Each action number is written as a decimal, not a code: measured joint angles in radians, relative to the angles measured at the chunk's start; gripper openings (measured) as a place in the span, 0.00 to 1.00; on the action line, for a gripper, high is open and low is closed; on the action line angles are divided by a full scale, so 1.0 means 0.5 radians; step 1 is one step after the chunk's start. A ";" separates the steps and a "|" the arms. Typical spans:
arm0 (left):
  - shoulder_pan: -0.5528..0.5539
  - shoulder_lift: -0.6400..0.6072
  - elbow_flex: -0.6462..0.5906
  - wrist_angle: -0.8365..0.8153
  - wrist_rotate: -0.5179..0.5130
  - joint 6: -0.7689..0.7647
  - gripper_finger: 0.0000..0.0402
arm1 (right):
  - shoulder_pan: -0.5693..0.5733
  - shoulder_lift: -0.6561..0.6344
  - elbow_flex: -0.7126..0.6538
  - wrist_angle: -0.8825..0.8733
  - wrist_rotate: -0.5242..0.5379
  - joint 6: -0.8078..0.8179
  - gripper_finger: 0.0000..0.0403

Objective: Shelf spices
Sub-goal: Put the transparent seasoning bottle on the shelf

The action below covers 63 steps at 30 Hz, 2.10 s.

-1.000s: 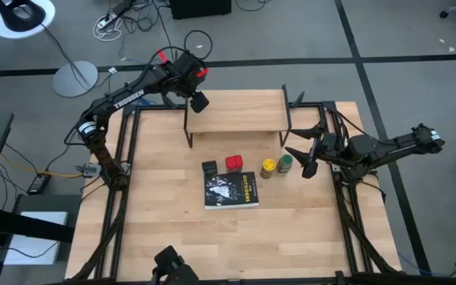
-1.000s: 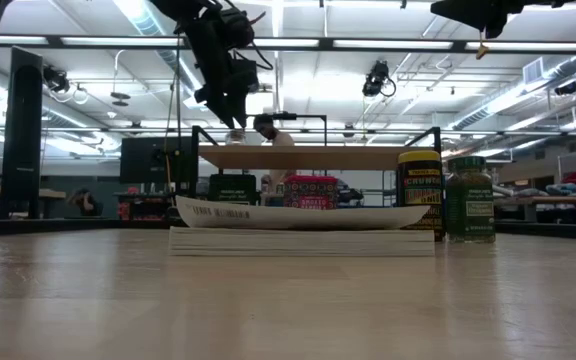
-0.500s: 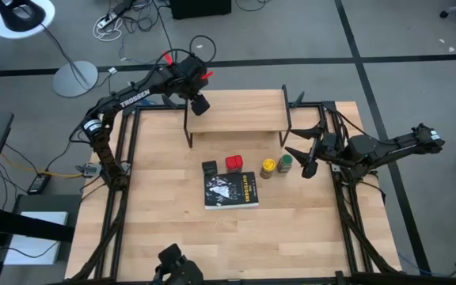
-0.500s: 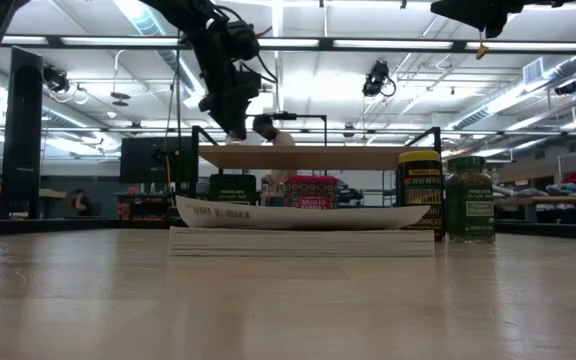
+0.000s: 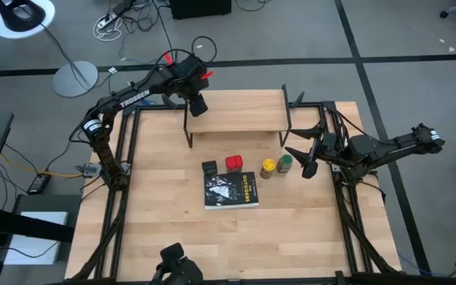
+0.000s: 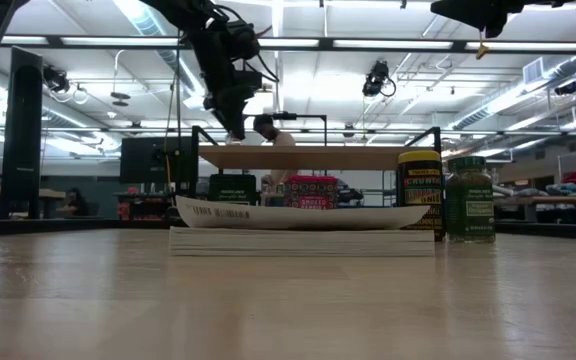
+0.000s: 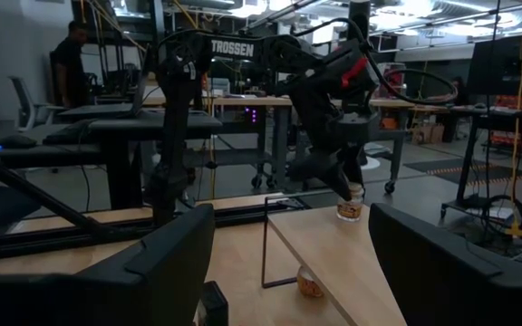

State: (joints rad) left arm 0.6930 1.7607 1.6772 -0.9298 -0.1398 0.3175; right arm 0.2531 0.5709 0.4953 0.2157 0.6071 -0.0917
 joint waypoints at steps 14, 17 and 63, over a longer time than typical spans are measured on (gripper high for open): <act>0.002 -0.004 0.002 -0.018 -0.011 0.299 0.42 | 0.000 0.000 0.000 0.000 0.001 -0.001 0.73; 0.002 -0.004 0.002 -0.018 -0.011 0.305 0.42 | 0.000 0.000 0.000 -0.001 0.000 -0.002 0.73; -0.258 0.005 0.172 0.077 -0.060 0.125 0.05 | -0.001 0.000 0.000 -0.002 0.001 -0.029 0.73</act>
State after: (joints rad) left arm 0.5638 1.7634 1.7634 -0.8911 -0.1700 0.3801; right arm 0.2527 0.5709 0.4953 0.2149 0.6075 -0.1062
